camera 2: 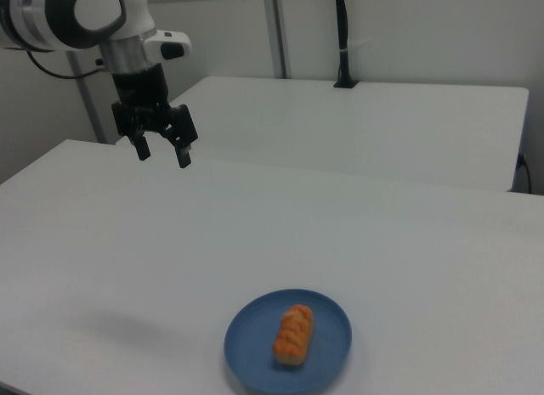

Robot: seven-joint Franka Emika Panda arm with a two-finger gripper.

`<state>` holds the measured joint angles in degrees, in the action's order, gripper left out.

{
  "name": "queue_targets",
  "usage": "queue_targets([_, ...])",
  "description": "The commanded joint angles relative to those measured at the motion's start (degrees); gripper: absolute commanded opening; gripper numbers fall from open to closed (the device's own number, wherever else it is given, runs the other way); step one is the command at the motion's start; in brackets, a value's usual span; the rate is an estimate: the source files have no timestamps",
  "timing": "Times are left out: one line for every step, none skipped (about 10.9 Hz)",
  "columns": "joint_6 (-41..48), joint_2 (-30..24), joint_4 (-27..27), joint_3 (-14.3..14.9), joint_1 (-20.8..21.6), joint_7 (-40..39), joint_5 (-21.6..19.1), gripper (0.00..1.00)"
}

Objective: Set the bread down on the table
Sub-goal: 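Lower the gripper over the orange bread roll on the blue plate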

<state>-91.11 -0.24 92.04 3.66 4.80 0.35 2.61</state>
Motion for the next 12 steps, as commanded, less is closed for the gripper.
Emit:
queue_targets([-0.74,-0.20,0.15,-0.41,-0.14,0.09,0.65,1.00])
queue_targets([-0.74,-0.11,0.15,-0.41,-0.14,0.09,0.64,1.00])
queue_targets([-0.56,-0.11,0.15,-0.41,-0.14,0.09,0.64,1.00])
queue_targets([-0.47,-0.11,0.24,-0.32,-0.23,-0.08,0.64,1.00])
queue_targets([-0.65,0.06,0.24,-0.23,-0.49,-0.34,0.73,1.00])
queue_targets([-0.73,0.24,0.24,-0.14,-2.41,-2.96,0.73,1.00])
queue_targets([-0.74,0.50,0.33,-0.14,-5.21,-7.77,0.73,1.00])
queue_targets([-1.43,0.50,1.55,0.20,-7.41,-11.82,0.91,1.00])
queue_targets([-4.22,0.33,3.74,1.25,-9.26,-14.56,1.17,1.00])
queue_targets([-7.21,0.33,5.76,3.00,-9.98,-17.02,1.26,1.00])
queue_targets([-9.41,0.68,7.43,4.85,-10.42,-20.00,1.26,1.00])
queue_targets([-11.53,0.68,9.36,5.82,-11.47,-23.08,1.26,1.00])
